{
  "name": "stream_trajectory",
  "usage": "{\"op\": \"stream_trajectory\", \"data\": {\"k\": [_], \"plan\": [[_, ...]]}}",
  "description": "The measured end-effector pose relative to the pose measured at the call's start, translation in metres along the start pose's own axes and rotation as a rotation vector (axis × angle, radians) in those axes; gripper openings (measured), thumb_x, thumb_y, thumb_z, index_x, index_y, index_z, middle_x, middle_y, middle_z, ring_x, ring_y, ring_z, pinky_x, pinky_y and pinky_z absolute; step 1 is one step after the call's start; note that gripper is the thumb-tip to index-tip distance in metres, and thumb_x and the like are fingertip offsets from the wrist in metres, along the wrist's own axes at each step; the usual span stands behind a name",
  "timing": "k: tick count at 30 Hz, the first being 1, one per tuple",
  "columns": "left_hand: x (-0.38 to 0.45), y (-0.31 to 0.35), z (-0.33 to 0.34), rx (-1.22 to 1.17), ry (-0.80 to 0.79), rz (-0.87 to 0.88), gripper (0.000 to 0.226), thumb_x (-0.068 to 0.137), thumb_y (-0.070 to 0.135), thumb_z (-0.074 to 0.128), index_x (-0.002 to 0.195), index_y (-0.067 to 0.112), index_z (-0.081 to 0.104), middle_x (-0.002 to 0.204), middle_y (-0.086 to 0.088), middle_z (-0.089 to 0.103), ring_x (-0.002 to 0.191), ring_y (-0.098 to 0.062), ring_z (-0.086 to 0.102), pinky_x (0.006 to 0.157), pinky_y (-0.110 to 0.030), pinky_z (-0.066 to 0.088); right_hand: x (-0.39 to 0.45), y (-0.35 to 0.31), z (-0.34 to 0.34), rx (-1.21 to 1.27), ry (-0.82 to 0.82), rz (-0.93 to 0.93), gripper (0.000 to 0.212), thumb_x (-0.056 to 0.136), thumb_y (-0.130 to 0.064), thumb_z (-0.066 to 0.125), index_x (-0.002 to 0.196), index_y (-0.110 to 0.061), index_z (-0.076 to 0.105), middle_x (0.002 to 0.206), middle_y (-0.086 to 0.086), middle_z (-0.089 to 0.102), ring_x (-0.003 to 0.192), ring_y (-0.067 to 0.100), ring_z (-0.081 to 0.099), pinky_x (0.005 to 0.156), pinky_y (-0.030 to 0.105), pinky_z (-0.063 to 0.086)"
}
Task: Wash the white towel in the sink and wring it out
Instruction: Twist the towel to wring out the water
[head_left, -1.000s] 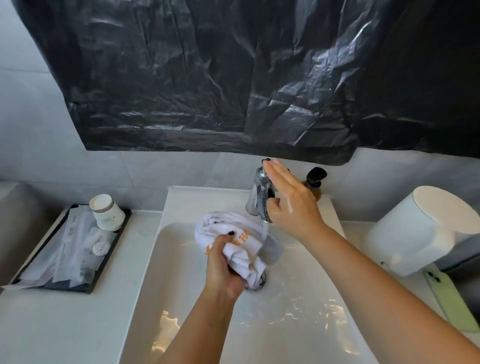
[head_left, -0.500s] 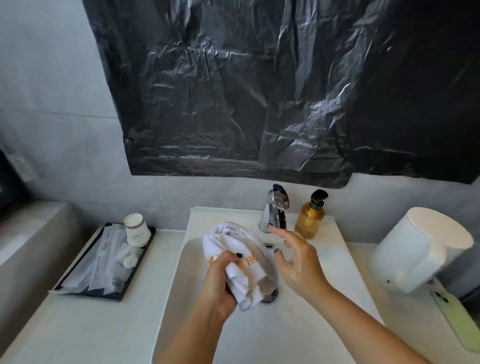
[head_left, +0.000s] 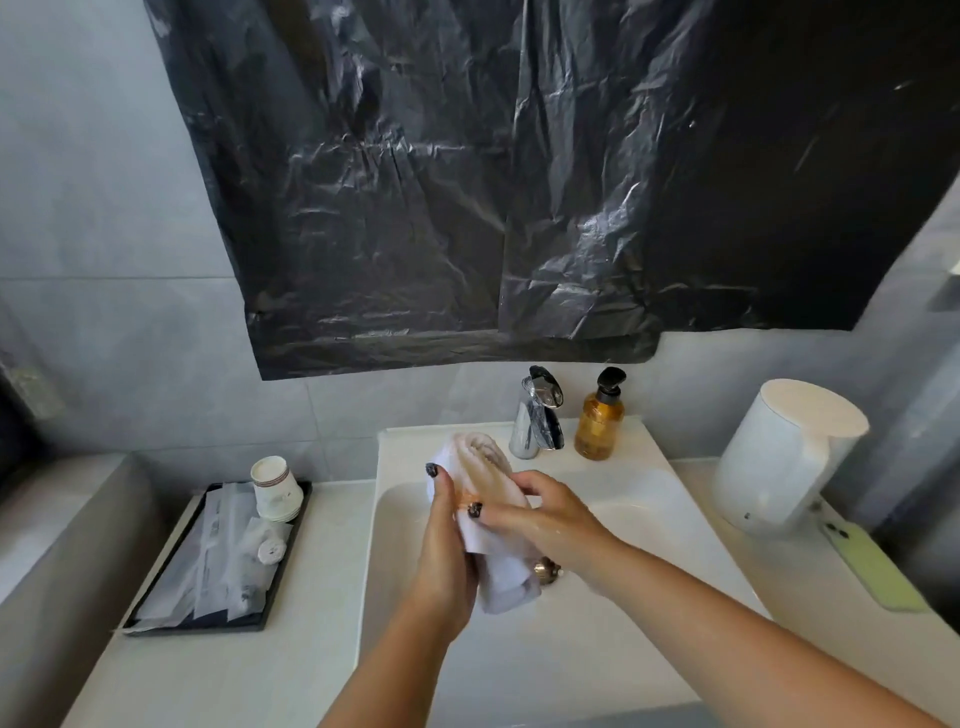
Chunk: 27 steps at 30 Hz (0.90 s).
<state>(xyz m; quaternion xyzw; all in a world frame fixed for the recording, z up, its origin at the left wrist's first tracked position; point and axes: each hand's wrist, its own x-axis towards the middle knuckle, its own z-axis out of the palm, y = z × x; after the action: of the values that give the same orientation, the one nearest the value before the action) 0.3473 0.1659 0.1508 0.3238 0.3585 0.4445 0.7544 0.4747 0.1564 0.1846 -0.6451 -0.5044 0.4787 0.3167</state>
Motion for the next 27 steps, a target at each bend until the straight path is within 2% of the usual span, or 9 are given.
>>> {"op": "stream_trajectory", "data": {"k": [2, 4, 7, 12, 14, 17, 21, 25, 27], "plan": [[0.003, -0.005, -0.004, -0.002, -0.007, -0.002, 0.096, 0.085, 0.079, 0.017, 0.128, 0.005, 0.062, 0.12, -0.021, 0.069, 0.116, -0.031, 0.065, 0.106, -0.049, 0.044, 0.001, -0.012, -0.007, 0.016, -0.121, 0.071, 0.075, 0.044, -0.066, 0.076, 0.107, -0.026, 0.065, 0.099, -0.009, 0.071, 0.09, 0.01, 0.068, 0.082, 0.031, 0.055], [0.002, -0.01, -0.005, -0.027, -0.01, -0.002, 0.102, 0.083, 0.081, 0.01, 0.129, 0.004, 0.059, 0.123, -0.018, 0.068, 0.119, -0.027, 0.063, 0.107, -0.042, 0.042, 0.005, -0.018, -0.01, -0.198, -0.131, 0.063, 0.074, 0.045, -0.069, 0.081, 0.103, -0.026, 0.063, 0.097, -0.009, 0.069, 0.09, 0.01, 0.066, 0.08, 0.029, 0.054], [-0.006, -0.01, -0.011, -0.134, -0.002, -0.014, 0.102, 0.083, 0.083, 0.01, 0.132, 0.008, 0.058, 0.128, -0.018, 0.065, 0.125, -0.03, 0.059, 0.111, -0.044, 0.037, 0.006, -0.026, -0.015, -0.599, -0.052, -0.08, 0.04, 0.061, -0.041, 0.082, 0.078, -0.026, 0.049, 0.081, -0.008, 0.052, 0.071, 0.007, 0.048, 0.057, 0.022, 0.038], [-0.017, -0.006, -0.011, 0.056, 0.125, 0.021, 0.059, 0.082, 0.059, 0.062, 0.124, 0.017, 0.066, 0.115, -0.014, 0.072, 0.113, -0.034, 0.066, 0.094, -0.051, 0.048, -0.006, -0.07, -0.052, -0.756, -0.048, -0.227, 0.028, 0.073, -0.012, 0.07, 0.087, -0.024, 0.049, 0.087, -0.006, 0.051, 0.075, 0.014, 0.048, 0.052, 0.025, 0.034], [-0.017, -0.005, -0.005, 0.156, 0.218, 0.033, 0.064, 0.067, 0.051, 0.078, 0.118, 0.014, 0.066, 0.105, -0.011, 0.075, 0.104, -0.03, 0.07, 0.09, -0.048, 0.052, -0.01, -0.093, -0.069, -0.86, 0.057, -0.357, 0.028, 0.074, -0.006, 0.061, 0.089, -0.026, 0.049, 0.091, -0.003, 0.055, 0.081, 0.02, 0.053, 0.055, 0.028, 0.036], [-0.015, -0.006, -0.001, 0.179, 0.297, 0.052, 0.082, 0.049, 0.047, 0.081, 0.112, -0.001, 0.062, 0.099, -0.023, 0.073, 0.096, -0.036, 0.071, 0.085, -0.048, 0.054, -0.02, -0.129, -0.089, -1.115, 0.175, -0.549, 0.031, 0.076, -0.006, 0.058, 0.099, -0.026, 0.054, 0.096, -0.004, 0.059, 0.087, 0.021, 0.054, 0.066, 0.031, 0.038], [-0.011, -0.01, -0.004, 0.206, 0.292, 0.094, 0.055, 0.061, 0.027, 0.075, 0.1, -0.009, 0.059, 0.083, -0.018, 0.071, 0.075, -0.027, 0.066, 0.064, -0.032, 0.045, -0.024, -0.162, -0.11, -1.114, 0.326, -0.712, 0.025, 0.073, -0.008, 0.06, 0.09, -0.027, 0.061, 0.095, -0.005, 0.062, 0.091, 0.021, 0.057, 0.077, 0.034, 0.04], [-0.006, -0.021, -0.005, 0.072, 0.298, 0.158, 0.012, 0.086, 0.0, 0.062, 0.098, -0.001, 0.058, 0.113, -0.013, 0.07, 0.096, -0.025, 0.066, 0.076, -0.034, 0.049, -0.035, -0.2, -0.131, -0.906, 0.501, -0.83, 0.028, 0.078, -0.007, 0.061, 0.102, -0.019, 0.068, 0.1, 0.002, 0.067, 0.096, 0.022, 0.061, 0.091, 0.04, 0.049], [-0.007, -0.018, 0.001, 0.091, 0.306, 0.191, 0.038, 0.079, 0.002, 0.067, 0.115, 0.008, 0.059, 0.119, -0.008, 0.064, 0.097, -0.021, 0.064, 0.076, -0.034, 0.05, -0.039, -0.217, -0.14, -0.872, 0.562, -0.887, 0.027, 0.079, -0.01, 0.062, 0.103, -0.02, 0.068, 0.099, 0.001, 0.067, 0.096, 0.02, 0.061, 0.093, 0.043, 0.051]]}}
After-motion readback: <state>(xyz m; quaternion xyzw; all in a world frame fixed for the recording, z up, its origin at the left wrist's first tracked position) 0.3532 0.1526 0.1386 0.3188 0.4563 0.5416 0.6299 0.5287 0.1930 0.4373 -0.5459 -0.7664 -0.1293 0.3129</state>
